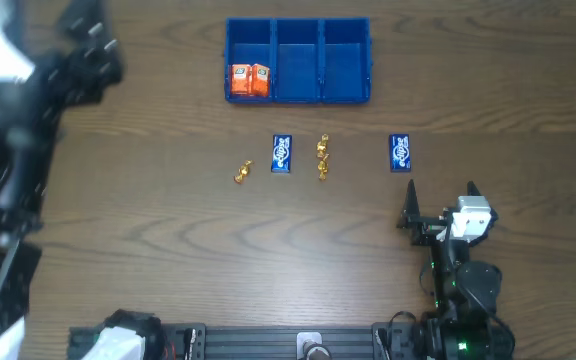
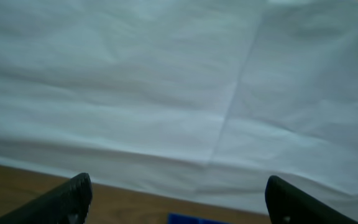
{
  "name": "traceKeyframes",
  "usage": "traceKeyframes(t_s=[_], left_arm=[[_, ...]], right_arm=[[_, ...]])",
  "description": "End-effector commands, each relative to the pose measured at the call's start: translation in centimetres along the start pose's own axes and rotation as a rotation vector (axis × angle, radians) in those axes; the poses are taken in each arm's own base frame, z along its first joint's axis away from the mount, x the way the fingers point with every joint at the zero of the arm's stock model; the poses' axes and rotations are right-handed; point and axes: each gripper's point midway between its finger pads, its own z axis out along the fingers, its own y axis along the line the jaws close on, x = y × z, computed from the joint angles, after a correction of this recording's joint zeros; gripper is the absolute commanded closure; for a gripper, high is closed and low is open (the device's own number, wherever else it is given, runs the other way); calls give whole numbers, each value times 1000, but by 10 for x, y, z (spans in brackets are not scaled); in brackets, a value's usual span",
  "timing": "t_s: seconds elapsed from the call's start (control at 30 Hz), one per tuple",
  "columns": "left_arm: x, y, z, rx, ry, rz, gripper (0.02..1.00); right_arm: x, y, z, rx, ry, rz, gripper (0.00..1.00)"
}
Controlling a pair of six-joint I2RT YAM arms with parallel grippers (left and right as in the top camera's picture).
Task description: Sort Candies Into Trays
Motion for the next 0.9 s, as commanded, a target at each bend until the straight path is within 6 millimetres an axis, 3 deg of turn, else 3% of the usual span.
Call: traceKeyframes(t_s=[0.03, 0.17, 0.27, 0.3, 0.5, 0.9], left_arm=[[70, 29, -6, 9, 67, 144, 123], [139, 35, -31, 149, -13, 255, 86], [192, 54, -45, 159, -64, 259, 62], [213, 61, -47, 156, -62, 254, 56], [300, 90, -52, 137, -5, 220, 18], [378, 105, -55, 165, 146, 198, 18]], right_arm=[[1, 1, 0, -6, 0, -12, 1], [1, 1, 0, -6, 0, -12, 1], [1, 1, 0, -6, 0, -12, 3], [1, 1, 0, -6, 0, -12, 1], [1, 1, 0, -6, 0, -12, 1], [1, 1, 0, -6, 0, -12, 1]])
